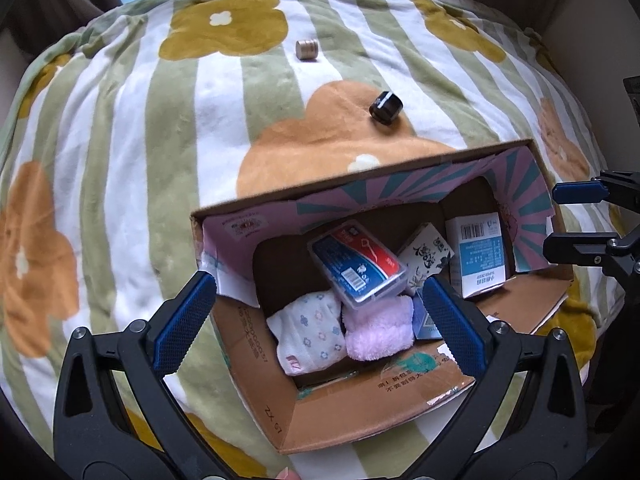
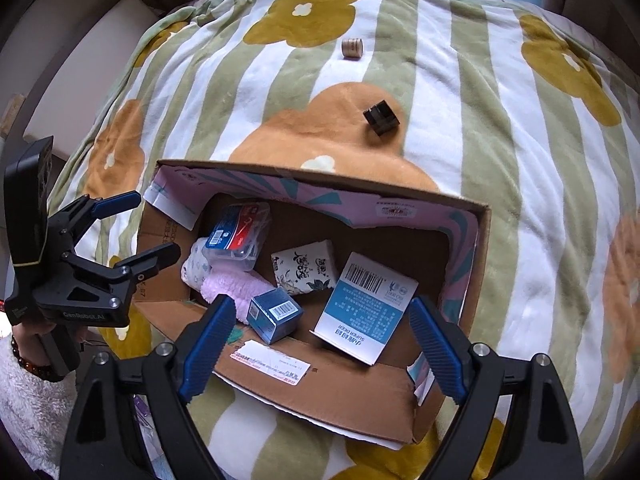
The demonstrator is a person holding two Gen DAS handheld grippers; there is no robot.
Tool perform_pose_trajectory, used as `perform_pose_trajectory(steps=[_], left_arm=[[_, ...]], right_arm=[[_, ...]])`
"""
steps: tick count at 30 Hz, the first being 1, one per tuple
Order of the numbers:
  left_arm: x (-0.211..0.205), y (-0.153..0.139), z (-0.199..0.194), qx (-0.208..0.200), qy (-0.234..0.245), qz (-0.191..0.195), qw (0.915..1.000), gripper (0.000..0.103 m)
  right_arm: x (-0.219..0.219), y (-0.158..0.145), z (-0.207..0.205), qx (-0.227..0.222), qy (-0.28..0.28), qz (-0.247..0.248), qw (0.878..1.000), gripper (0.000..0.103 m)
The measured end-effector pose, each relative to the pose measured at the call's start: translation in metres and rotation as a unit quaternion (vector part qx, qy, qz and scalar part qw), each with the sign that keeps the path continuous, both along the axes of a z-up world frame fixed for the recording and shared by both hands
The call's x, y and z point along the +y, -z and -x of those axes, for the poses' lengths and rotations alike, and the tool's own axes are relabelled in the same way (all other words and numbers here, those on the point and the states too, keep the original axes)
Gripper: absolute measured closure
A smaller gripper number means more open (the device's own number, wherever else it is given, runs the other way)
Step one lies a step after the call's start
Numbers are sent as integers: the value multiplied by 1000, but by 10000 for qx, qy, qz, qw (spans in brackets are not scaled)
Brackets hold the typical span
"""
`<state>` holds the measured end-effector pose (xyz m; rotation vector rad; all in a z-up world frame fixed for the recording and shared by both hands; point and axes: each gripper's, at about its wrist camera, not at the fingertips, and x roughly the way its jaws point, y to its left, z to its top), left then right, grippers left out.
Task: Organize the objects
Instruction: 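Release the floss box with the left tool while the right tool releases the blue cube box, then grasp the black jar with the right tool while the left tool moves toward the beige cap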
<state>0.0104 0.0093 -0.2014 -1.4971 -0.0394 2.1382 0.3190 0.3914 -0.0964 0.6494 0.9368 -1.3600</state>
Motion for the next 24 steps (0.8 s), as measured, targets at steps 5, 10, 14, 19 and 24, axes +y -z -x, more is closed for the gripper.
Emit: perform_pose_trajectory(steps=[5, 10, 14, 19, 24], left_arm=[[-1, -15, 16, 138, 9, 5, 9999, 0], [-2, -33, 42, 312, -36, -98, 9995, 0], [1, -47, 70, 616, -73, -40, 9981, 0], [11, -52, 110, 709, 21, -76, 9974, 0], [31, -40, 160, 506, 39, -346, 9981, 0]], right_arm=[[-7, -15, 0, -25, 36, 117, 9999, 17], [-18, -38, 1, -278, 5, 264, 9993, 17], [-31, -60, 2, -518, -222, 419, 9975, 17], [-58, -81, 0, 6, -507, 628, 9967, 17], [-95, -83, 7, 397, -717, 643, 9946, 17]])
